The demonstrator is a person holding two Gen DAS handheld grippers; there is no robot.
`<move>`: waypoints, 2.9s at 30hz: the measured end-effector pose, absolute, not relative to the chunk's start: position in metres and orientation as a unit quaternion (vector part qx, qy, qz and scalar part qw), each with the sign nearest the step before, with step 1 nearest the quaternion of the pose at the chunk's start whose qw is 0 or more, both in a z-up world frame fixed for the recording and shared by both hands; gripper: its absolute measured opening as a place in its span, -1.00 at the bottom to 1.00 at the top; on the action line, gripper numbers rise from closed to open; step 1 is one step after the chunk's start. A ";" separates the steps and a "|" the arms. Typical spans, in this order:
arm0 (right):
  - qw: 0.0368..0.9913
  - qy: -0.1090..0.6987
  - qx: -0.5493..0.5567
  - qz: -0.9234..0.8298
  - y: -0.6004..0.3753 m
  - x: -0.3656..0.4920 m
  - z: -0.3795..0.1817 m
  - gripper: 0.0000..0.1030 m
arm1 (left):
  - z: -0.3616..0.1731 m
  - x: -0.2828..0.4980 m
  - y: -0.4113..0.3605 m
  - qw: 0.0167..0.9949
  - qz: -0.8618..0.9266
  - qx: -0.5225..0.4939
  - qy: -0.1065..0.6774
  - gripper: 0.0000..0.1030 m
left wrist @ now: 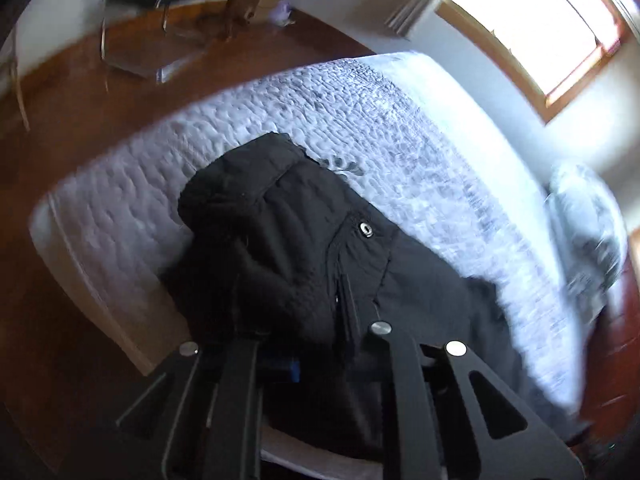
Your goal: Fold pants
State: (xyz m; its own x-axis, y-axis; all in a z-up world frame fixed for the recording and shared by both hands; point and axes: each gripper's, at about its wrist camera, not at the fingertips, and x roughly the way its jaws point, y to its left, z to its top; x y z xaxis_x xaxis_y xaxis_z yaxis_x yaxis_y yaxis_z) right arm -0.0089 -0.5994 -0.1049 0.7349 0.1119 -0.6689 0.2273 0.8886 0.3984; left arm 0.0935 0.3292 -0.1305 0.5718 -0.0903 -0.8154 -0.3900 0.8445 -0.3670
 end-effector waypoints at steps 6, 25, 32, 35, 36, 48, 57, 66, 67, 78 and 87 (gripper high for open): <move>0.890 0.390 0.233 -0.037 -0.591 -0.023 -0.129 -0.80 | -0.174 0.080 0.320 0.842 0.117 -0.212 0.482 -0.51; 0.829 0.351 0.433 0.048 -0.599 -0.097 -0.116 0.12 | -0.068 0.035 0.177 0.901 0.069 -0.170 0.393 0.93; 0.744 0.355 0.563 0.065 -0.605 -0.062 -0.171 0.12 | -0.120 0.075 0.107 0.884 0.020 -0.110 0.455 0.93; 0.708 0.369 0.602 0.021 -0.621 -0.043 -0.197 0.12 | -0.146 0.078 0.099 0.874 0.027 -0.073 0.481 0.93; 0.699 0.376 0.609 0.010 -0.625 -0.038 -0.203 0.12 | -0.154 0.081 0.101 0.869 0.031 -0.067 0.489 0.93; 0.713 0.381 0.589 -0.013 -0.640 0.016 -0.190 -0.80 | -0.200 0.072 0.121 0.845 0.047 -0.075 0.527 0.95; 0.833 0.289 0.464 0.091 -0.616 -0.020 -0.138 -0.80 | -0.202 0.067 0.122 0.845 0.037 -0.063 0.530 0.94; 0.769 0.420 0.479 -0.062 -0.648 -0.043 -0.253 -0.30 | -0.189 0.079 0.117 0.834 0.046 -0.081 0.543 0.94; 0.773 0.416 0.475 -0.063 -0.648 -0.048 -0.250 -0.16 | -0.186 0.077 0.121 0.837 0.046 -0.096 0.538 0.94; 0.739 0.392 0.546 -0.032 -0.645 -0.070 -0.263 0.33 | -0.151 0.046 0.185 0.862 0.126 -0.142 0.470 0.94; 0.713 0.382 0.587 -0.046 -0.642 -0.052 -0.297 0.38 | -0.181 0.040 0.268 0.820 0.205 -0.192 0.499 0.94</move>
